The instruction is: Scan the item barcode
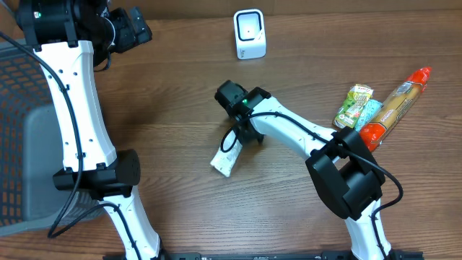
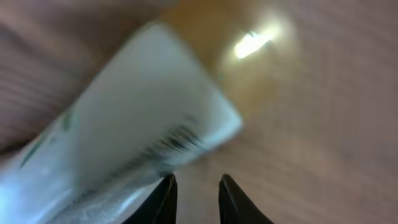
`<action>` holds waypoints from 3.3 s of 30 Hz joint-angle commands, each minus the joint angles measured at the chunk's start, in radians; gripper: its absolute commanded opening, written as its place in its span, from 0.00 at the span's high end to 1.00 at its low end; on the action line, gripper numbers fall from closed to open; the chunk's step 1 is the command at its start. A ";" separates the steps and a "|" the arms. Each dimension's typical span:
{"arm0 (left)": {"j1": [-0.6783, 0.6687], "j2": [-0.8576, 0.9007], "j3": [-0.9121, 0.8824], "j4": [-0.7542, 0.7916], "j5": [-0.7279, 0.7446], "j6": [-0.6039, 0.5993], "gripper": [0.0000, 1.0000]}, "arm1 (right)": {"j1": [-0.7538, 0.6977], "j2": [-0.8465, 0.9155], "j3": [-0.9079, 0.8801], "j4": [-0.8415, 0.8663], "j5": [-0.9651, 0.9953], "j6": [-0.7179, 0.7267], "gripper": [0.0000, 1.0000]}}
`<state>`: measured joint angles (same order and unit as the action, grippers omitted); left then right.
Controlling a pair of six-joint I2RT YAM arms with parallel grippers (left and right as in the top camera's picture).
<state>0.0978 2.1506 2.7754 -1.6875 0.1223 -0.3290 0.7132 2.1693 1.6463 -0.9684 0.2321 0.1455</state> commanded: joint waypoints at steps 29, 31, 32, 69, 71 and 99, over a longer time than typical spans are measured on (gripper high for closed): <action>-0.007 -0.026 0.002 -0.002 -0.007 0.019 0.00 | -0.072 -0.007 0.030 0.027 -0.669 0.239 0.96; -0.007 -0.026 0.002 -0.002 -0.007 0.019 0.00 | -0.066 -0.007 0.030 0.027 -0.667 0.256 0.96; -0.007 -0.026 0.002 -0.002 -0.007 0.019 0.01 | -0.064 -0.007 0.028 0.029 -0.667 0.256 0.94; -0.007 -0.026 0.002 -0.002 -0.006 0.019 0.01 | -0.132 -0.161 0.194 -0.097 -0.537 -0.142 0.14; -0.007 -0.026 0.002 -0.002 -0.007 0.019 0.01 | -0.180 -0.151 0.185 -0.135 -0.580 -0.233 0.09; -0.007 -0.026 0.002 -0.002 -0.006 0.019 0.00 | -0.187 0.164 0.149 -0.211 -0.580 -0.274 0.47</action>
<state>0.0978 2.1506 2.7754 -1.6878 0.1219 -0.3290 0.4866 2.3081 1.7931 -1.1900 -0.4587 -0.2165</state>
